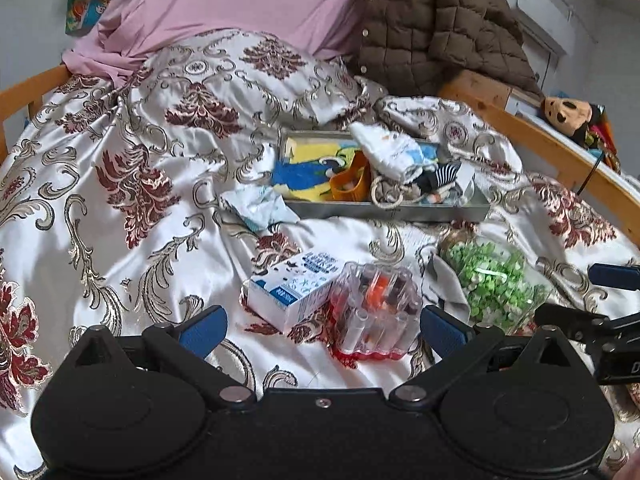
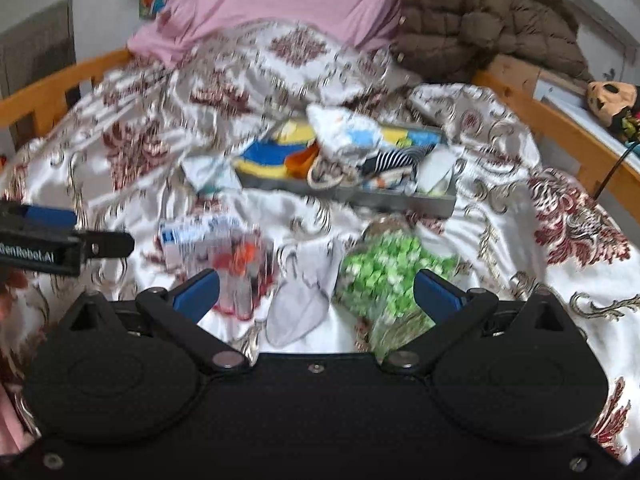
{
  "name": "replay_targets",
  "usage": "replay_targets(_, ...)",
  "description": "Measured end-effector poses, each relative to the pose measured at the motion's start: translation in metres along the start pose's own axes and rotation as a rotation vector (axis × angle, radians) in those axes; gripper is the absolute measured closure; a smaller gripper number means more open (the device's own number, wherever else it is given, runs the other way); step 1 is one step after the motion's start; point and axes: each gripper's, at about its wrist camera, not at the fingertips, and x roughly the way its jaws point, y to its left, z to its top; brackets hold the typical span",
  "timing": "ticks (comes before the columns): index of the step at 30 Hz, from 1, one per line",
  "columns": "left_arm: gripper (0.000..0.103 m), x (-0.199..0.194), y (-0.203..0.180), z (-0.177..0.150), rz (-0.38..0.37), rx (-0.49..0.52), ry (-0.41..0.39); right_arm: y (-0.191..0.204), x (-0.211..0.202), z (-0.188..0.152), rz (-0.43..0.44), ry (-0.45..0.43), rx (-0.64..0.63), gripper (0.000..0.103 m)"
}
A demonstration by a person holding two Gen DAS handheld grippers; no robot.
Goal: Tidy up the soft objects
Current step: 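Move both open tools back over the remaining items on the bed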
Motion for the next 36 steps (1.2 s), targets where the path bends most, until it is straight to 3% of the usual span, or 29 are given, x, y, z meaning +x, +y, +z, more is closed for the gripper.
replay_targets(10,0.001,0.011,-0.006,-0.002,-0.011,0.052,0.061,0.008,0.02,-0.004,0.01,0.105,-0.072,0.001)
replay_targets(20,0.001,0.019,-0.003,-0.002,-0.016,0.043,0.088,0.014,0.045,-0.01,0.034,0.188,-0.088,0.001)
replay_targets(36,0.001,0.043,0.01,0.007,0.027,0.031,0.117,0.003,0.079,-0.011,0.09,0.271,0.045,0.001)
